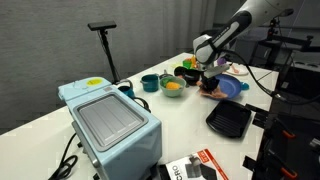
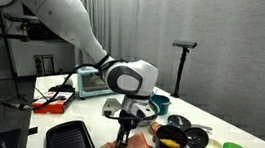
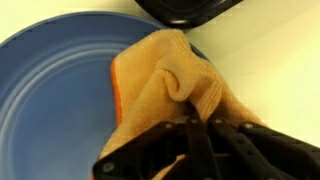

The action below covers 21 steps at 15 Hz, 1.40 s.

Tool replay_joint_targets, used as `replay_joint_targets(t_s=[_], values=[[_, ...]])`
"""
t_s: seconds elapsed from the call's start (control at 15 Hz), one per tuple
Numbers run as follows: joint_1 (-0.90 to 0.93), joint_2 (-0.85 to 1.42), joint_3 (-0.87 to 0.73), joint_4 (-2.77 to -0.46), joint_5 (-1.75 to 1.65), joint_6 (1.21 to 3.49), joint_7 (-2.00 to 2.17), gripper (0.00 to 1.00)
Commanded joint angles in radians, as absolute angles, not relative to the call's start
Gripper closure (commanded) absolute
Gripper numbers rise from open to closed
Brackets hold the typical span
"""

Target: Use the orange towel to wipe the blue plate.

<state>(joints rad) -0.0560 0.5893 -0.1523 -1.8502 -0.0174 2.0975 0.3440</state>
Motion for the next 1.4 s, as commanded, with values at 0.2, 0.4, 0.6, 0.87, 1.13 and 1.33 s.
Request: replay_joint_targets(t_s=[0.2,0.4,0.6,0.87,1.13,1.33], values=[[-0.126,0.587,-0.196,-1.934,0.066,2.221,0.376,0.99],[-0.154,0.555,-0.186,-1.965,0.089,2.255,0.322,0.99],[-0.163,0.537,-0.181,-1.985,0.097,2.283,0.286,0.99],[-0.154,0.581,-0.169,-1.935,0.098,2.295,0.280,0.99],[-0.131,0.592,-0.142,-1.893,0.092,2.296,0.279,0.99],[-0.116,0.592,-0.115,-1.868,0.087,2.306,0.271,0.99]])
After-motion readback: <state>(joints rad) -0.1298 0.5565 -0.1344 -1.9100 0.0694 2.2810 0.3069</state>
